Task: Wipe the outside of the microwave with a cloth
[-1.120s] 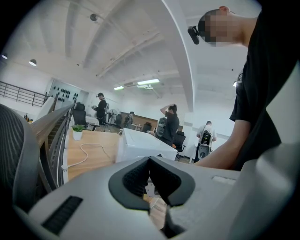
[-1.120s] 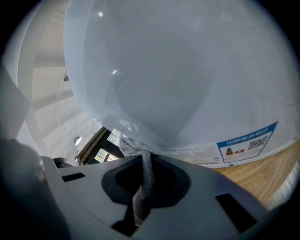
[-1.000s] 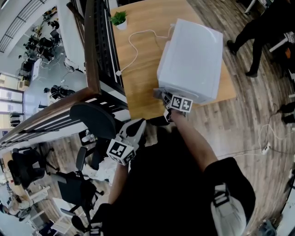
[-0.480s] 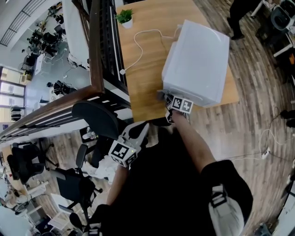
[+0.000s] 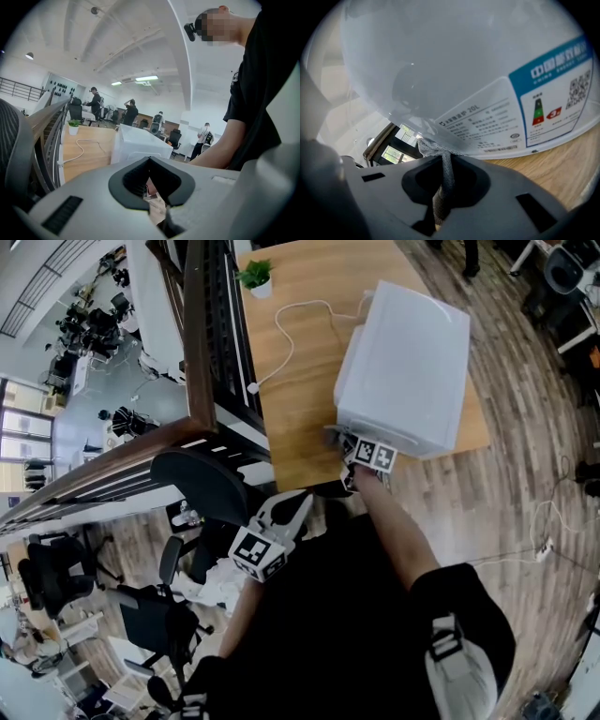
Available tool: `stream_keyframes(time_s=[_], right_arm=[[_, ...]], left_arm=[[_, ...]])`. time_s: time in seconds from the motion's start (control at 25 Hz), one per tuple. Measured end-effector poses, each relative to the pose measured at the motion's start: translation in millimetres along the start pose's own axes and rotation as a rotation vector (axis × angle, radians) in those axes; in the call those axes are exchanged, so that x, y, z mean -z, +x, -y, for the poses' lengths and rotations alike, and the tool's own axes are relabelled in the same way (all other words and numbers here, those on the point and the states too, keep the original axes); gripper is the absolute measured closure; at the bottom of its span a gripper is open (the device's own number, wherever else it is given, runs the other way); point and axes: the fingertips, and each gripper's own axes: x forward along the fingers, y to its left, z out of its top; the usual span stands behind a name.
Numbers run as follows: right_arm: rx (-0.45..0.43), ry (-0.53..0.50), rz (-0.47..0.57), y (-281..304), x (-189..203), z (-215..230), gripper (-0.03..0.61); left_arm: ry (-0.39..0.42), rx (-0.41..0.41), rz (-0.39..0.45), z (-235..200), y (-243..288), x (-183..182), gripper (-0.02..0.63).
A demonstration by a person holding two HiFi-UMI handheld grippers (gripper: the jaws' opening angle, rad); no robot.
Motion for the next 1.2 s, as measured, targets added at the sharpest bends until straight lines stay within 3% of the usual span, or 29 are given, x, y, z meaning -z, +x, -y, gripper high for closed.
stream_keyframes(time_s=[0.56, 0.92, 1.2], right_arm=[[0.027, -0.019, 0.011, -17, -3, 11, 0.56], [0.054, -0.016, 0.012, -33, -3, 32, 0.56], [0.073, -0.001, 0.019, -51, -8, 46, 0.56]], left_arm=[[-0.007, -0.008, -0.041, -1, 1, 3, 0.612], [0.004, 0.03, -0.039, 8, 9, 4, 0.612], [0.014, 0.037, -0.039, 19, 20, -10, 0.612]])
